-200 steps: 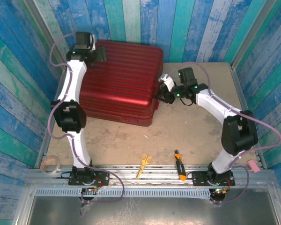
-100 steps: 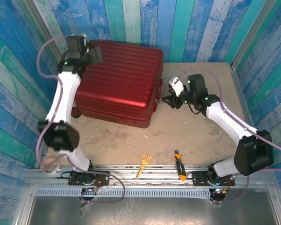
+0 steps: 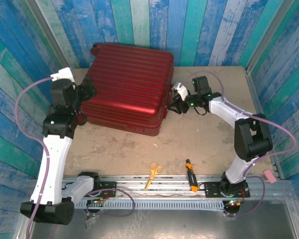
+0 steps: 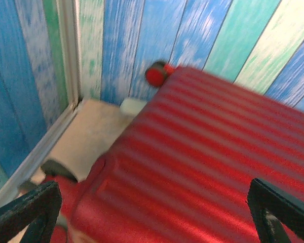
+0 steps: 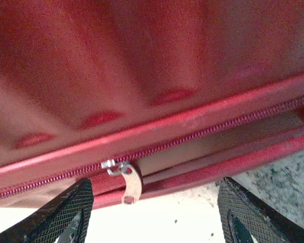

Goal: Pack the luggage

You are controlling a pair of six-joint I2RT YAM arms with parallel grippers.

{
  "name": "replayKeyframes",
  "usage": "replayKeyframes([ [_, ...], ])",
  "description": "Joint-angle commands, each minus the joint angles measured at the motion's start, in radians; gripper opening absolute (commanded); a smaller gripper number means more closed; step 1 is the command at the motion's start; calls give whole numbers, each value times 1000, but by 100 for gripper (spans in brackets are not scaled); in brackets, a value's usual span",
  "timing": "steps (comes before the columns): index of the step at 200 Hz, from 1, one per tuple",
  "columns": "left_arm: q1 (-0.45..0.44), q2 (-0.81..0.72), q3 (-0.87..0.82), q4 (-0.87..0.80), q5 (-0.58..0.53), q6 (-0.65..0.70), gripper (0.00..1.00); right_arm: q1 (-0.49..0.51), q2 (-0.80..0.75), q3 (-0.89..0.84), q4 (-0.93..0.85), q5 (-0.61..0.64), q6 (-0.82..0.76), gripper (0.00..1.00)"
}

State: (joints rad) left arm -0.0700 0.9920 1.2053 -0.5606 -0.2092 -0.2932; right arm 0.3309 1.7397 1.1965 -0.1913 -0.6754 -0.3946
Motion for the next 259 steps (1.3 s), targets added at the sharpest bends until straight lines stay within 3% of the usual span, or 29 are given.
replayKeyframes([
  [1, -1, 31, -12, -56, -68, -65, 97, 0, 24, 26, -11, -120, -48, 67],
  [40, -1, 113, 18, -56, -32, -103, 97, 0, 76, 47, -77, -197, -97, 61],
  [104, -1, 140, 25, -23, 12, -104, 99, -5, 113, 60, -99, -188, -104, 48],
  [181, 0, 149, 26, -21, 39, -95, 99, -26, 144, 95, -95, -175, -17, 7],
  [208, -1, 158, 37, -22, 53, -89, 97, -27, 138, 92, -99, -186, -10, 1],
  [239, -1, 161, 44, -5, 107, -79, 93, -27, 120, 81, -99, -194, -3, 2],
  [259, -1, 157, 39, 16, 130, -74, 91, -29, 115, 72, -99, -183, 2, 29],
])
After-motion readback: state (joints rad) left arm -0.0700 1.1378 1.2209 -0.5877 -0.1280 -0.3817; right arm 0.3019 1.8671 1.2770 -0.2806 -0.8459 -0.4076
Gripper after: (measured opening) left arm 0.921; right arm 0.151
